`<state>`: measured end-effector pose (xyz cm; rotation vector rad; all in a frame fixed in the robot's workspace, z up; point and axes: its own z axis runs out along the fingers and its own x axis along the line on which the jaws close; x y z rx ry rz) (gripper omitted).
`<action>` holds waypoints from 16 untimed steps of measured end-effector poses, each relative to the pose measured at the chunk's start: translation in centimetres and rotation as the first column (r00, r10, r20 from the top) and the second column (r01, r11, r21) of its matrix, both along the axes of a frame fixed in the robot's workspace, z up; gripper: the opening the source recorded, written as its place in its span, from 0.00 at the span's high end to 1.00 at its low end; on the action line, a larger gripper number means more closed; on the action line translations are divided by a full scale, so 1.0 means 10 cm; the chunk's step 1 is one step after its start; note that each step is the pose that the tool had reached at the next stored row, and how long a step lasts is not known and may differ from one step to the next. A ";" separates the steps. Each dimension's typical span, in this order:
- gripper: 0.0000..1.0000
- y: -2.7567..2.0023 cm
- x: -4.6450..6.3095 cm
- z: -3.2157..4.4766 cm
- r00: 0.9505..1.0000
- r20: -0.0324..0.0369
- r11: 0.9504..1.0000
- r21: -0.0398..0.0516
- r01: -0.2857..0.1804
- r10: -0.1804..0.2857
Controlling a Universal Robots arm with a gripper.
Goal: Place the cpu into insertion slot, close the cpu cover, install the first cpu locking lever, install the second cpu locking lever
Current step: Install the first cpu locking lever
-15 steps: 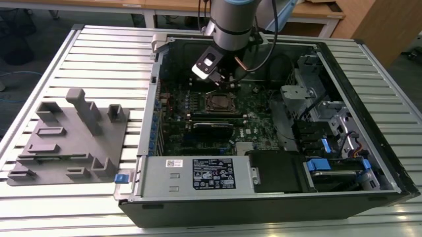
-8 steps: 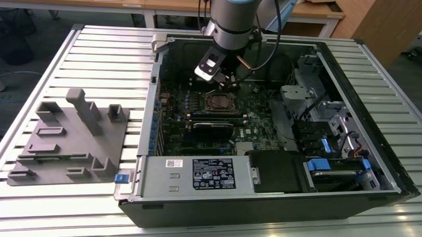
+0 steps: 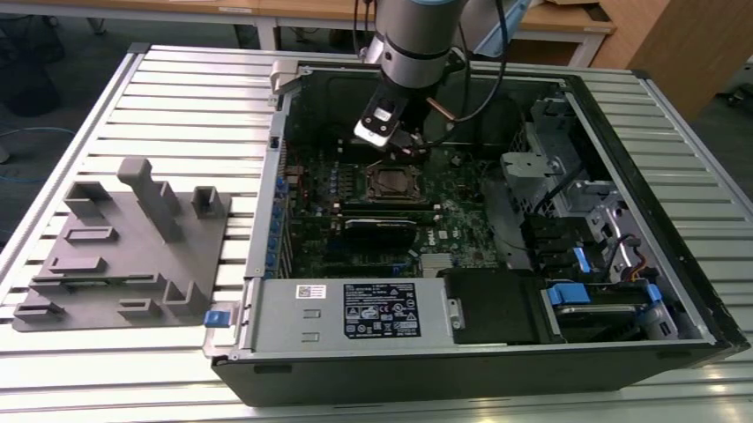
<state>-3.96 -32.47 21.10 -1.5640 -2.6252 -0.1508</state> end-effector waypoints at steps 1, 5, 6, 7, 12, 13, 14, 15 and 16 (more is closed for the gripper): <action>0.90 0.000 0.00 0.007 1.000 0.000 1.000 0.000 -0.014 0.014; 0.90 0.000 0.00 0.041 0.998 0.000 0.998 0.000 -0.071 0.071; 0.90 0.000 0.00 0.050 0.997 0.000 0.997 0.000 -0.084 0.084; 0.90 0.000 0.00 0.060 0.995 0.000 0.995 0.000 -0.096 0.096; 0.90 0.000 0.00 0.134 0.989 0.000 0.989 0.000 -0.145 0.145; 0.90 0.000 0.00 0.152 0.988 0.000 0.988 0.000 -0.151 0.151; 0.90 0.000 0.00 0.170 0.988 0.000 0.988 0.000 -0.157 0.157; 0.90 0.000 0.00 0.189 0.987 0.000 0.987 0.000 -0.162 0.162; 0.90 0.000 0.00 0.207 0.986 0.000 0.986 0.000 -0.166 0.166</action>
